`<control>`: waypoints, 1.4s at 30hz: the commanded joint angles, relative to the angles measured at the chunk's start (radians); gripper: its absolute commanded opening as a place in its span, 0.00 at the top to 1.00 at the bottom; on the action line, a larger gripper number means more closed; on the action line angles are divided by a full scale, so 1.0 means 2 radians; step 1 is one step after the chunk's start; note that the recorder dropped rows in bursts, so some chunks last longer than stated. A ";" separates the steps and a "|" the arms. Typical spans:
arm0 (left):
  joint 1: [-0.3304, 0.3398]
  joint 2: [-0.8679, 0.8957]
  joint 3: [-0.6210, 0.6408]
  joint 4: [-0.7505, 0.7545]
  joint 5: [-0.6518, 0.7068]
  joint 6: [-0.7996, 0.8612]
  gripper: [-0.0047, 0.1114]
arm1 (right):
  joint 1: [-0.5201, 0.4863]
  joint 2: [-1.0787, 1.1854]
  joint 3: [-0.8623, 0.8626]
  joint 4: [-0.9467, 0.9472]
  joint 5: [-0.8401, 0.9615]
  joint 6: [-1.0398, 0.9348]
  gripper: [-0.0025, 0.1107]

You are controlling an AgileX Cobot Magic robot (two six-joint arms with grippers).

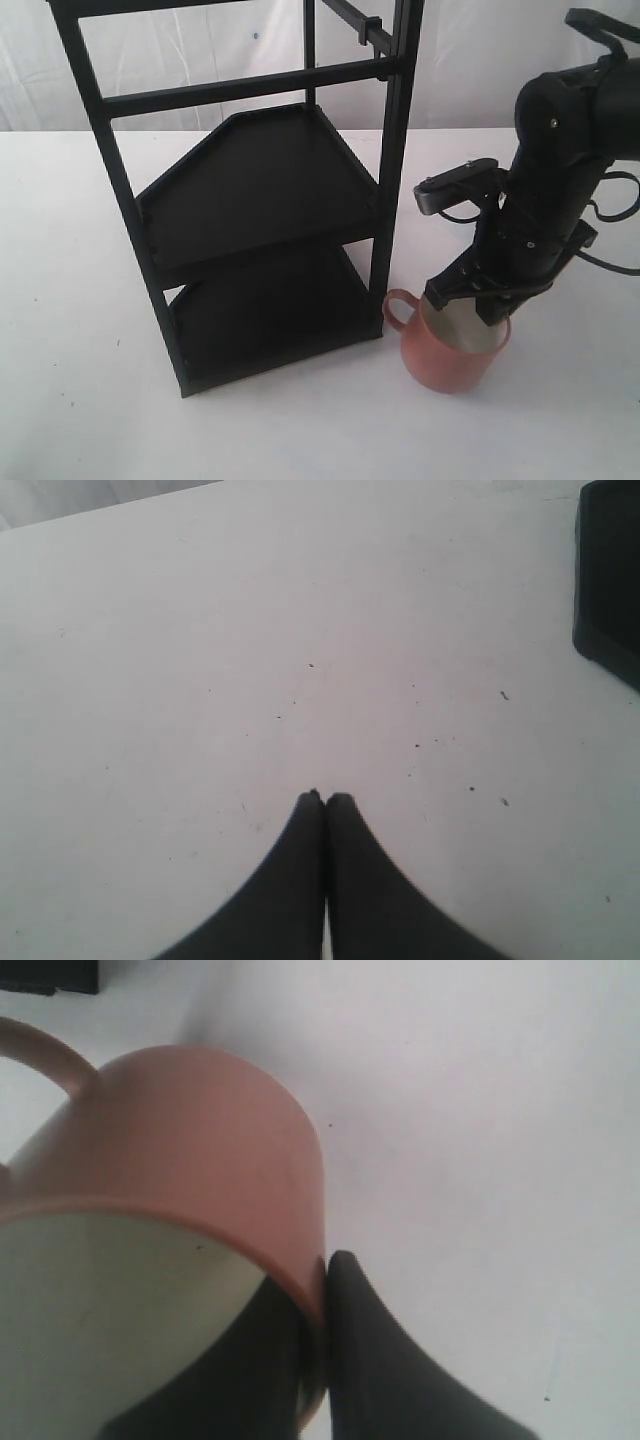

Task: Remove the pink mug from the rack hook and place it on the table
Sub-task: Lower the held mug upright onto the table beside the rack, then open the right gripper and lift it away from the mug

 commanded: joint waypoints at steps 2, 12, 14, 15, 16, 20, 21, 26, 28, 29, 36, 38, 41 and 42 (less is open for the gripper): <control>0.000 -0.002 0.002 0.001 0.000 -0.001 0.96 | 0.000 0.003 -0.003 0.013 -0.007 -0.004 0.98; 0.000 -0.002 0.002 0.001 0.000 -0.001 0.96 | 0.000 0.017 -0.003 0.013 -0.005 -0.004 0.98; 0.000 -0.002 0.002 0.001 0.000 -0.001 0.96 | 0.000 0.017 -0.003 0.013 -0.005 -0.004 0.98; 0.000 -0.002 0.002 0.001 0.000 -0.001 0.96 | 0.000 0.018 -0.003 0.013 -0.006 -0.004 0.98; 0.000 -0.002 0.002 0.001 0.000 -0.001 0.96 | 0.000 0.018 -0.003 0.013 -0.007 -0.004 0.98; 0.000 -0.002 0.002 0.001 0.000 -0.001 0.96 | 0.000 0.018 -0.003 0.013 -0.010 -0.004 0.98; 0.000 -0.002 0.002 0.001 0.000 -0.001 0.96 | 0.000 0.018 -0.003 0.013 -0.010 -0.004 0.98; 0.000 -0.002 0.002 0.001 0.000 -0.001 0.96 | 0.000 0.018 -0.003 0.012 -0.012 -0.004 0.98; 0.000 -0.002 0.002 0.001 0.000 -0.001 0.96 | 0.000 0.018 -0.003 0.012 -0.013 -0.004 0.97; 0.000 -0.002 0.002 0.001 0.000 -0.001 0.96 | 0.000 0.018 -0.003 0.012 -0.013 -0.004 0.96; 0.000 -0.002 0.002 0.001 0.000 -0.001 0.96 | 0.000 0.018 -0.003 0.011 -0.014 -0.004 0.81; 0.000 -0.002 0.002 0.001 0.000 -0.001 0.96 | 0.000 0.018 -0.003 0.011 -0.015 -0.004 0.80; 0.000 -0.002 0.002 0.001 0.000 -0.001 0.96 | 0.000 0.018 -0.003 0.011 -0.015 -0.004 0.80; 0.000 -0.002 0.002 0.001 0.000 -0.001 0.96 | 0.000 0.018 -0.003 0.011 -0.015 -0.004 0.80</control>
